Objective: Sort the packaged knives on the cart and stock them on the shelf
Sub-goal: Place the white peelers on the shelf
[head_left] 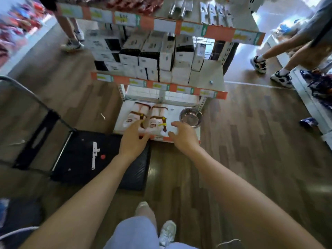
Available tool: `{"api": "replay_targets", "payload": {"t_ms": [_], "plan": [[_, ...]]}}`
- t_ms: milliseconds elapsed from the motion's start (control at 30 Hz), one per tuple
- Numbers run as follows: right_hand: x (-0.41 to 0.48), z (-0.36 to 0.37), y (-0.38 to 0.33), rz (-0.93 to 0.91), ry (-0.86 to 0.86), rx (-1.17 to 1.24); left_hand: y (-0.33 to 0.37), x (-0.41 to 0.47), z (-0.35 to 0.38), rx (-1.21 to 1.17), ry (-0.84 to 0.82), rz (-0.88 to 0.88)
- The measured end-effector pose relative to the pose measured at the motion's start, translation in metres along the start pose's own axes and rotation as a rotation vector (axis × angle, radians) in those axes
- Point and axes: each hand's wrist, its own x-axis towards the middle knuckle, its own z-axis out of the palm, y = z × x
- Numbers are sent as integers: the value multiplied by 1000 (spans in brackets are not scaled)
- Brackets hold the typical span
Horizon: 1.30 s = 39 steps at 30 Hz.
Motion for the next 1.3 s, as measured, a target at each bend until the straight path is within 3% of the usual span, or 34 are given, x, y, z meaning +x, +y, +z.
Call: {"api": "replay_targets", "payload": {"t_ms": [333, 733, 1033, 1300], "plan": [[-21, 85, -68, -12, -100, -26, -111, -14, -69, -6, -40, -216], [44, 284, -140, 153, -184, -90, -324, 61, -151, 196, -220, -275], [143, 462, -89, 128, -277, -232, -491, 131, -43, 349, -306, -284], [220, 621, 23, 169, -288, -187, -650, 196, 89, 319, -185, -479]]}}
